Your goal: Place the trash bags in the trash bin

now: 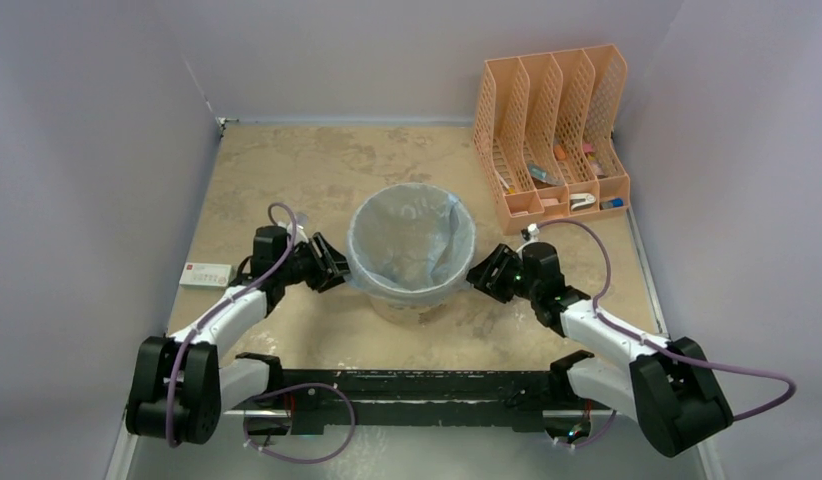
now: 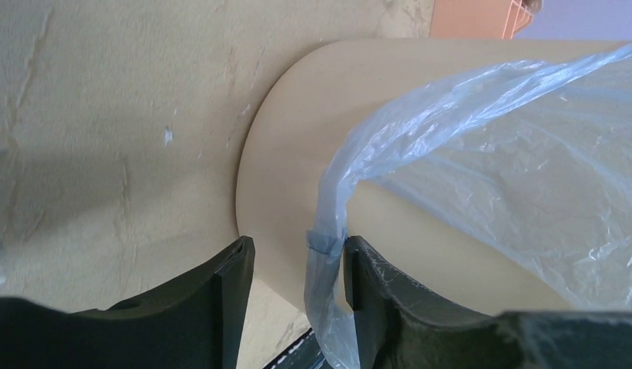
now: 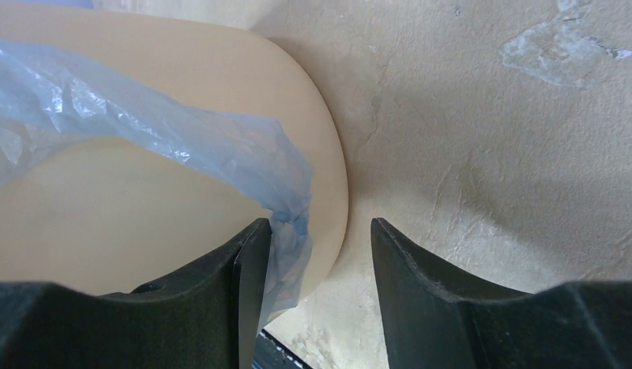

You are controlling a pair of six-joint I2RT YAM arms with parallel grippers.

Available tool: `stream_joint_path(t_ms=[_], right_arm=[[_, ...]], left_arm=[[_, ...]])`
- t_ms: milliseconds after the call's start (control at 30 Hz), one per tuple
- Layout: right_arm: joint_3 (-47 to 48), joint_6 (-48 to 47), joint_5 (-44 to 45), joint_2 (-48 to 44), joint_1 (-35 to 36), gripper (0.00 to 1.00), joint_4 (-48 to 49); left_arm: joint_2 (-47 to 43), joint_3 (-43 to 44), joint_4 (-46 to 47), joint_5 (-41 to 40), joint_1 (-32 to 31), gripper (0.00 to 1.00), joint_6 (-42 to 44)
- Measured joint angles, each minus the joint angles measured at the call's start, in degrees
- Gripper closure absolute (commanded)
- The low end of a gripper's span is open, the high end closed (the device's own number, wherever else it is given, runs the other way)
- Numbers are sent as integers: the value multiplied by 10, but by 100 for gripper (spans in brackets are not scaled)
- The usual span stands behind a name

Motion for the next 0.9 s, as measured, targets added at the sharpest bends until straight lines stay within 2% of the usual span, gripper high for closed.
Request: stream_joint_path(t_ms=[133,267,367,667,900], right_arm=[[4,2,27,-13,1,40,-23],[7,4,59,-61,7,34,-56],[15,4,88,-111,10,32,-78],[45,-1,133,-173,12,32,-114],[61,-33,122,-159,12,42,-147]], left_arm=[[15,31,-14,-22,-2,40,9],[-24,37,-61,-54,-8,31,24],[-61,37,-93,-71,-11,29,33],[-94,38,-172,-105,-16,32,58],[-94,43,-175,-67,-16,42,85]])
